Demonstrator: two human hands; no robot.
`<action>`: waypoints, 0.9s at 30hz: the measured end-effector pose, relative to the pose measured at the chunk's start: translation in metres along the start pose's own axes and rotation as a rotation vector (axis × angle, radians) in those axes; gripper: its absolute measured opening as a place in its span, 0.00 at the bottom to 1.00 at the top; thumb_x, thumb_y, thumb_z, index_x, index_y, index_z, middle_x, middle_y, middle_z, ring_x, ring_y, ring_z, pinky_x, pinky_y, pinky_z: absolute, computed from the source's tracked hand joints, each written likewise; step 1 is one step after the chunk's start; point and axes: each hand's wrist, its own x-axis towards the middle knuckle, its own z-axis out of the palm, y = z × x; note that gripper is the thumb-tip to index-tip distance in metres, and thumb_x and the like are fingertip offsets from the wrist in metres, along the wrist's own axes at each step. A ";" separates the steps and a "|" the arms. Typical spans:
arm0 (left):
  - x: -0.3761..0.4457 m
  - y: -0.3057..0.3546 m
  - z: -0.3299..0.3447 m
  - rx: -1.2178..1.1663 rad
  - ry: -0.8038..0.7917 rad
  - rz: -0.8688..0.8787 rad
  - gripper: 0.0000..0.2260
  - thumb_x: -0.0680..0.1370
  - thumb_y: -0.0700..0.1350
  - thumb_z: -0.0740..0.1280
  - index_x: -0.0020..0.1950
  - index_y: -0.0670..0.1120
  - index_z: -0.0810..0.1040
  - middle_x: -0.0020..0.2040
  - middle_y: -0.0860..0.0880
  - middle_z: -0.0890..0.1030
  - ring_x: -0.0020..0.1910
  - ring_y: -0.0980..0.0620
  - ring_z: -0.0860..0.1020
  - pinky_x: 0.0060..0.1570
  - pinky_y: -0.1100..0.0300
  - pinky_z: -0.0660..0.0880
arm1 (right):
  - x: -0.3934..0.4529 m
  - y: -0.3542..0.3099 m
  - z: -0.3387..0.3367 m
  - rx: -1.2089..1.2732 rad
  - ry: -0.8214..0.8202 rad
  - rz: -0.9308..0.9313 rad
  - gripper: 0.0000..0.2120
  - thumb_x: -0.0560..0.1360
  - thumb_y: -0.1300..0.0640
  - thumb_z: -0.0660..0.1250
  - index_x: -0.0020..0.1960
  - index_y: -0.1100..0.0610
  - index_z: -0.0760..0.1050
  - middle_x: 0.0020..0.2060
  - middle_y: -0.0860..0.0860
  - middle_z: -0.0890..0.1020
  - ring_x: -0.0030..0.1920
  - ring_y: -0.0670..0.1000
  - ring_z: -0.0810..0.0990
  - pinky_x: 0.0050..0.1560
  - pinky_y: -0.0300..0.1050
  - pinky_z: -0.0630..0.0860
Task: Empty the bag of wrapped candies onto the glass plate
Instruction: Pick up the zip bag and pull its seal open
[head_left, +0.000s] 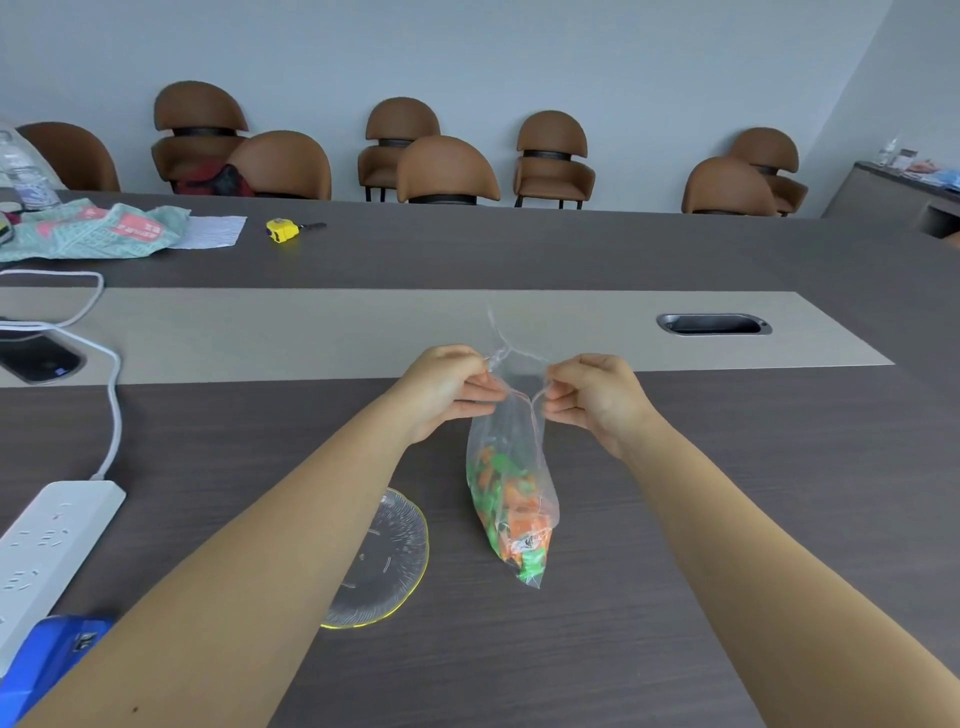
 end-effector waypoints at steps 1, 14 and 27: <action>0.000 0.000 -0.004 -0.008 0.027 0.000 0.13 0.76 0.34 0.55 0.32 0.41 0.67 0.41 0.41 0.78 0.42 0.46 0.79 0.50 0.54 0.76 | 0.002 -0.001 -0.003 -0.003 0.033 -0.001 0.11 0.73 0.66 0.61 0.32 0.61 0.71 0.27 0.54 0.73 0.19 0.44 0.75 0.31 0.38 0.79; 0.011 0.008 -0.052 -0.080 0.394 0.058 0.13 0.78 0.37 0.55 0.34 0.43 0.66 0.38 0.48 0.70 0.36 0.51 0.73 0.41 0.58 0.75 | 0.014 -0.007 -0.021 -0.176 0.292 -0.054 0.11 0.72 0.66 0.59 0.32 0.59 0.65 0.30 0.57 0.76 0.28 0.50 0.79 0.25 0.36 0.78; -0.014 -0.039 -0.031 0.267 -0.148 -0.003 0.37 0.71 0.42 0.70 0.76 0.46 0.54 0.78 0.49 0.57 0.76 0.49 0.55 0.73 0.54 0.56 | 0.002 -0.009 0.017 0.235 0.161 0.009 0.10 0.72 0.71 0.58 0.34 0.62 0.67 0.32 0.59 0.74 0.34 0.55 0.77 0.29 0.37 0.81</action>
